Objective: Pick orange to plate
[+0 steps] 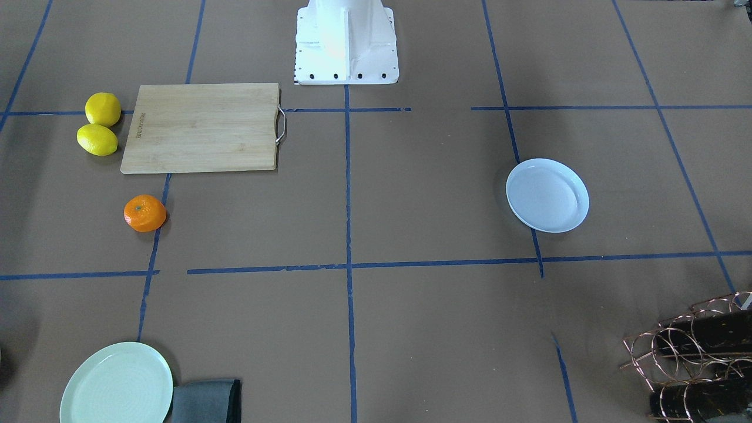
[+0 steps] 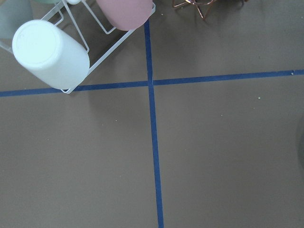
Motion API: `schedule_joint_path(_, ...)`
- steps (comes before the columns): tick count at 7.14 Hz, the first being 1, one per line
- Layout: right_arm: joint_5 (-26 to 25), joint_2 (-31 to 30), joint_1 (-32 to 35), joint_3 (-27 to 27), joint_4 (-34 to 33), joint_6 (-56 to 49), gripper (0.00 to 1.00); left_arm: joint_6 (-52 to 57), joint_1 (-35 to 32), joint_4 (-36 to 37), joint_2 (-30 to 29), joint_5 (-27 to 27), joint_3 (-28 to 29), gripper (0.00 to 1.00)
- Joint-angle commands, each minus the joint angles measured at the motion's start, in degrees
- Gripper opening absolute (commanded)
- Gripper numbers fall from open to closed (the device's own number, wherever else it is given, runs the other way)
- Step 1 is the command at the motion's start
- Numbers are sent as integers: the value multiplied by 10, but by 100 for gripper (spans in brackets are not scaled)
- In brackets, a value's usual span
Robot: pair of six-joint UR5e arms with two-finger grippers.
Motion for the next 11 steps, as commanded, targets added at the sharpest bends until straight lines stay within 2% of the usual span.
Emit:
schedule_joint_path(1,0,1,-3,3,0,4,100,-1,2,-63,-50,-4,33,100)
schedule_joint_path(3,0,1,-4,4,-1,4,100,8,32,-153,-44,-2,39,100)
schedule_joint_path(4,3,1,-7,5,-1,4,100,-17,96,-217,-37,1,42,100)
schedule_joint_path(6,7,1,-11,5,-1,3,100,-198,176,-260,-16,7,41,100)
schedule_joint_path(8,7,0,-15,5,-1,3,100,-345,257,-365,18,74,47,99)
schedule_joint_path(9,7,-1,-15,5,-1,3,100,-424,295,-426,32,98,56,89)
schedule_joint_path(11,7,-1,-15,4,-1,3,100,-565,382,-512,33,166,85,80)
